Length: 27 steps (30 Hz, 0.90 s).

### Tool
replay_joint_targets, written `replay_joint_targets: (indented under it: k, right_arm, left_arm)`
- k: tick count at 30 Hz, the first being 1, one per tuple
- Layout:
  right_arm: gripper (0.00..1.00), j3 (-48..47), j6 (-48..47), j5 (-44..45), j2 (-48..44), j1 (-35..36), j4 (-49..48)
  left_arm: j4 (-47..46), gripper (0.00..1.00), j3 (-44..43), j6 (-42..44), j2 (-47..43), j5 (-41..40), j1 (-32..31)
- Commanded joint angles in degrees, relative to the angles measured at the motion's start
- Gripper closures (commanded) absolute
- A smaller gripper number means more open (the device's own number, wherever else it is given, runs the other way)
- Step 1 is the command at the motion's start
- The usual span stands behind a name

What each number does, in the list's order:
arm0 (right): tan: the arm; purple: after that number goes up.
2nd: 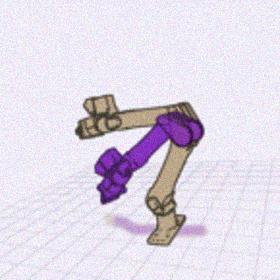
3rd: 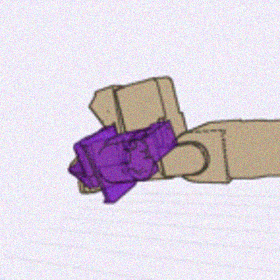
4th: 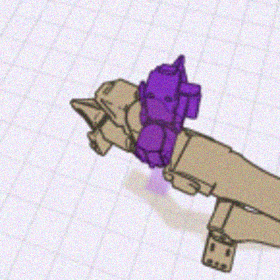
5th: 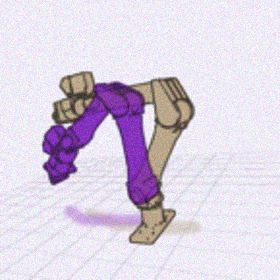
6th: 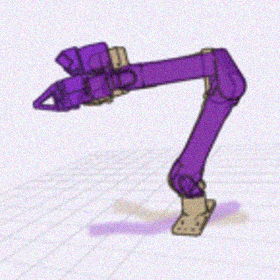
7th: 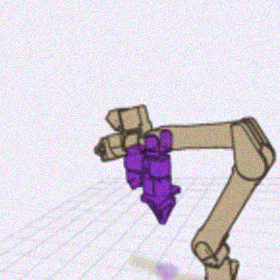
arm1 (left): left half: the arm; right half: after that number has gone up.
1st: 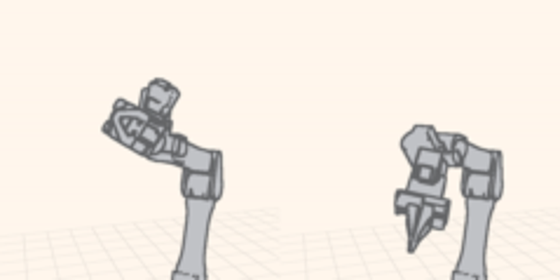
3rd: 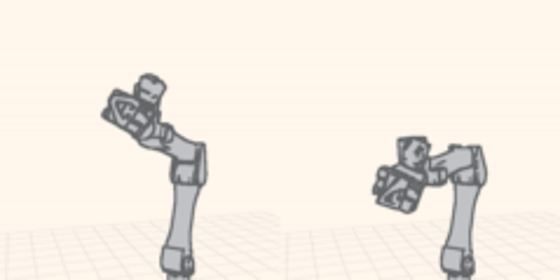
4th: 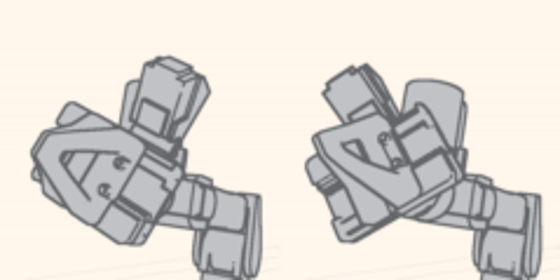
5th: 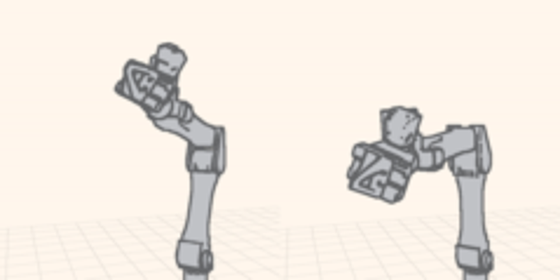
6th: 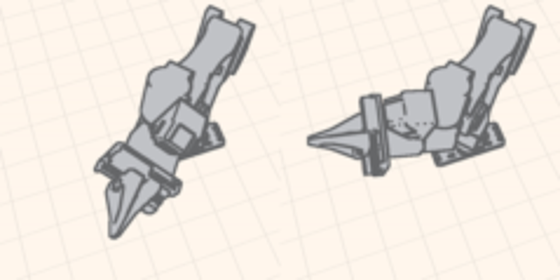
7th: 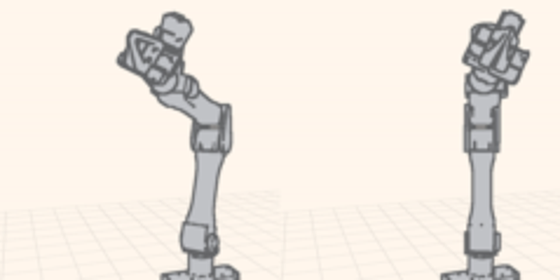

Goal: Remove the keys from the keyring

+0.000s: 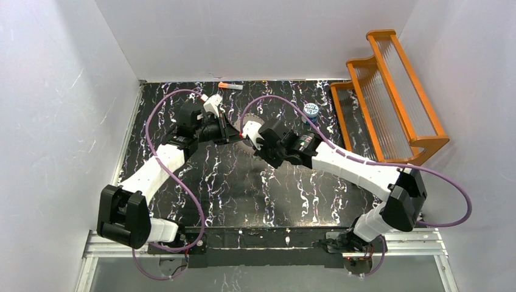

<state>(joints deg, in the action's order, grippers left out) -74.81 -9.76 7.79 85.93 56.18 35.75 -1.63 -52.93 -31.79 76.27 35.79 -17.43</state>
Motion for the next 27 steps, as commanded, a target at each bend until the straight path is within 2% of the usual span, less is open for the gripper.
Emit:
replay_joint_targets:
  k: [1,4,7,9,13,18,27]
  right_arm:
    - [0.99,-2.8,1.8,12.2,-1.1,-1.0,9.6]
    - [0.99,-2.9,1.8,10.6,-2.1,-1.0,8.8]
    - [0.99,-3.9,1.2,4.9,-3.1,-1.1,8.6]
    - [0.99,-4.1,0.9,1.3,-4.2,-1.0,7.1]
    - [0.99,-6.1,1.4,-0.1,-4.1,-1.0,7.6]
    - [0.99,-7.3,1.9,0.2,-2.1,-1.1,9.6]
    - [0.99,-7.4,2.5,-0.1,-0.2,-1.7,10.4]
  left_arm:
    - [6.6,1.0,-2.1,11.2,0.1,-10.5,2.4]
    - [8.2,1.0,-2.7,12.4,0.4,-11.7,2.4]
    - [8.8,1.0,-2.9,13.0,0.5,-12.3,2.5]
    - [8.9,0.87,-2.9,13.1,0.4,-12.4,2.5]
    - [9.2,0.68,-3.0,13.9,-0.9,-13.4,2.4]
    - [9.2,0.56,-2.1,15.8,-3.8,-13.2,2.4]
    - [9.2,0.45,0.7,19.5,-10.8,-14.7,2.4]
